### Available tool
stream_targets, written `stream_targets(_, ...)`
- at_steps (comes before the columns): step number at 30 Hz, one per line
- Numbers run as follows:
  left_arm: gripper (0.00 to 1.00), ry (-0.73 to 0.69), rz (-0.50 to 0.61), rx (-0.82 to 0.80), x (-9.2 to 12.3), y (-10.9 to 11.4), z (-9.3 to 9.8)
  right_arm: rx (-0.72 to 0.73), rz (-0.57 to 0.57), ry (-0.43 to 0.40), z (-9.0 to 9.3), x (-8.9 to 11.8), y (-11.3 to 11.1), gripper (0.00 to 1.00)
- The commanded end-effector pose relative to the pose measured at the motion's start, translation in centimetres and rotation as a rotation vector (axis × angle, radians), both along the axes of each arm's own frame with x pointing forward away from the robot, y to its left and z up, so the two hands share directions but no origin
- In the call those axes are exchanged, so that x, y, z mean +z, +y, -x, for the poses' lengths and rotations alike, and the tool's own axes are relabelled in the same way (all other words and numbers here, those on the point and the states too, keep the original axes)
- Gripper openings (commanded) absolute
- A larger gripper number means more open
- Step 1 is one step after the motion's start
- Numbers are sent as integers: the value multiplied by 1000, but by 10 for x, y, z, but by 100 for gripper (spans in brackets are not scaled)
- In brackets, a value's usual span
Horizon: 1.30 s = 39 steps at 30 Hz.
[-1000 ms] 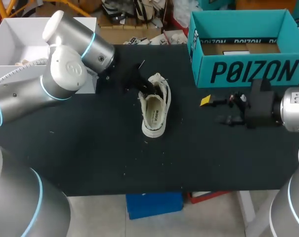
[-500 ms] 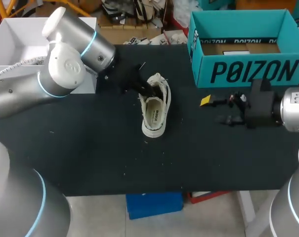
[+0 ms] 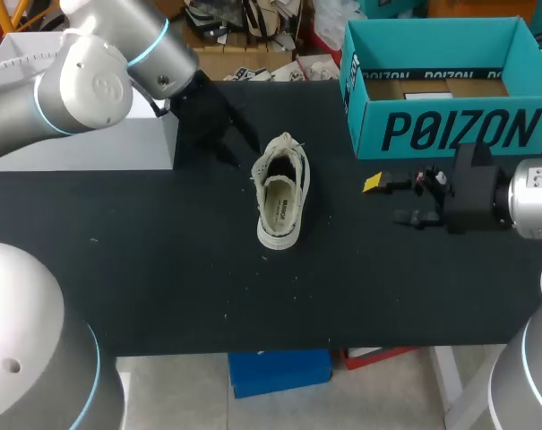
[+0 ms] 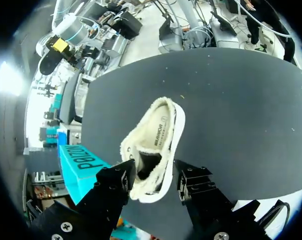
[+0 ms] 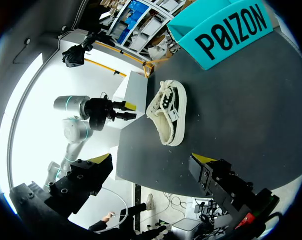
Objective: Take the shoe out of the shoebox, open the shoe tongue, remove and reinsert the insole, then place the shoe into the shoebox
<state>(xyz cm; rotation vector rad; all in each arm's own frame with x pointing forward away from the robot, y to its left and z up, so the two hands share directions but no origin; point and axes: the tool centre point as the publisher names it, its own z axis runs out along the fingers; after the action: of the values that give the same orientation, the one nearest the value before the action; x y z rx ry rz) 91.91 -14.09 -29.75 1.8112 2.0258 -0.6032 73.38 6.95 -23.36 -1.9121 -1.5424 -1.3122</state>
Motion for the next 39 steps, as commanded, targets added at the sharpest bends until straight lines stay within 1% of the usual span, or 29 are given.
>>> stream_targets(1,44,-60,-142,-52,7,-1,0,-2,2,1,0,0,1,100)
stream_targets(6,44,-109,-170,-92,1,-3,-2,-2,2,1,0,0,1,100)
stream_targets(7,43,-153,-191,-129,-6,-6,-4,-2,2,1,0,0,1,100)
stream_targets(13,40,-193,-230,-169,-23,-11,-8,-2,2,1,0,0,1,100)
stream_targets(23,40,-180,-254,-198,-49,-17,-9,-2,2,1,0,0,1,100)
stream_targets(26,42,-167,-264,-209,-57,-18,-8,-2,2,1,0,0,1,100)
stream_targets(31,44,-159,-277,-220,-67,-21,-8,-2,2,1,0,0,1,100)
stream_targets(39,43,-136,-302,-225,-85,-22,-9,-2,2,1,0,0,1,100)
